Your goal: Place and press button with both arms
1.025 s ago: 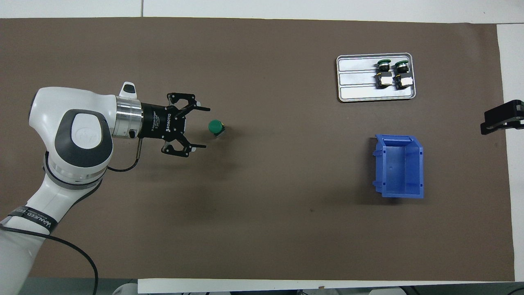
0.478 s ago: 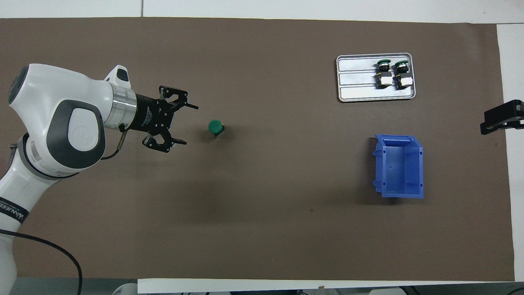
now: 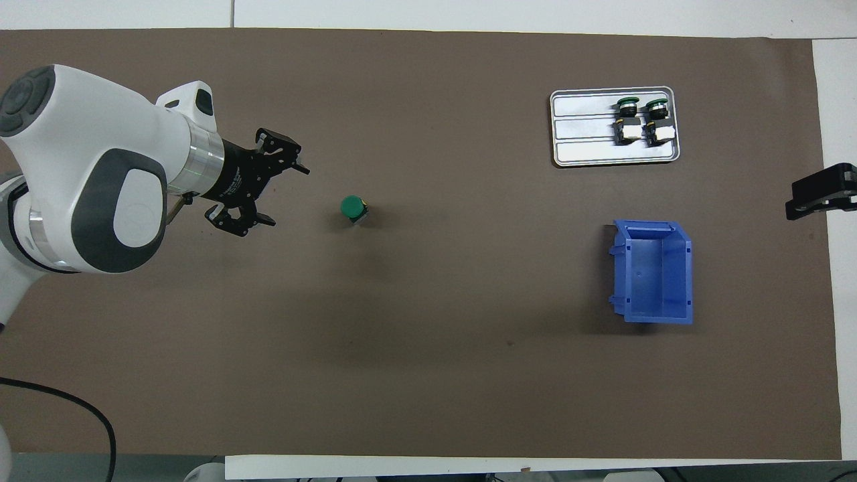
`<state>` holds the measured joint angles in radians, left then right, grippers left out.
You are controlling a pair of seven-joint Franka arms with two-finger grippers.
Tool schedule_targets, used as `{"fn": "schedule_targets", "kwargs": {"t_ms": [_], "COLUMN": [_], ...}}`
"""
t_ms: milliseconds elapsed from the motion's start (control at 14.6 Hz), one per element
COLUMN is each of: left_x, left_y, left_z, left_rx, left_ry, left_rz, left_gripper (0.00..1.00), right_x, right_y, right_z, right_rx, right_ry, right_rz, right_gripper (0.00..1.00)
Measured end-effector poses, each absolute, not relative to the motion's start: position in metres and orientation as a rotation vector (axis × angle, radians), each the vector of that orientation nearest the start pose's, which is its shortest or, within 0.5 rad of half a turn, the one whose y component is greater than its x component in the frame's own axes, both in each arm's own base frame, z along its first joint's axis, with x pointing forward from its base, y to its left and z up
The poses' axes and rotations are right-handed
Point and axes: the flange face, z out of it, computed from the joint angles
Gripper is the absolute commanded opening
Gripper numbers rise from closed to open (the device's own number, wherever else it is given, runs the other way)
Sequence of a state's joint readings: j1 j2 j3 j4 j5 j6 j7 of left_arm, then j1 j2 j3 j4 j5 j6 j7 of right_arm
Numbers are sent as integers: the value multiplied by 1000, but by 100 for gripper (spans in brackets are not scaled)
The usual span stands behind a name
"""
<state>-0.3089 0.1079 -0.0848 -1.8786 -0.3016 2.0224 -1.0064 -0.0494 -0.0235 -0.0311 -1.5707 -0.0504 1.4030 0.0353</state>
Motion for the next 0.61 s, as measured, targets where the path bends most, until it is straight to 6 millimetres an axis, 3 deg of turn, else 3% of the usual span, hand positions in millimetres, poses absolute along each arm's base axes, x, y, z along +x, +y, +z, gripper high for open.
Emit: {"fn": "schedule_targets", "kwargs": {"t_ms": [137,410,615], "left_x": [538,538,537], "left_y": [-253,-255,-262], "left_z": [461,463,464], "left_rx": [-3142,-3160,-3200], "left_ry": [-1087,-843,-685], "left_rz": [169,60,45], "left_gripper": [100,98,89], "right_x": [526,526,526], "right_y": [-49,-49,-49], "right_z": [624,624,624], "right_rx": [-3174,-3174,-3174], "right_ry": [192,192,192], "right_rz": [231,231,231], "right_gripper": [99,99,99]}}
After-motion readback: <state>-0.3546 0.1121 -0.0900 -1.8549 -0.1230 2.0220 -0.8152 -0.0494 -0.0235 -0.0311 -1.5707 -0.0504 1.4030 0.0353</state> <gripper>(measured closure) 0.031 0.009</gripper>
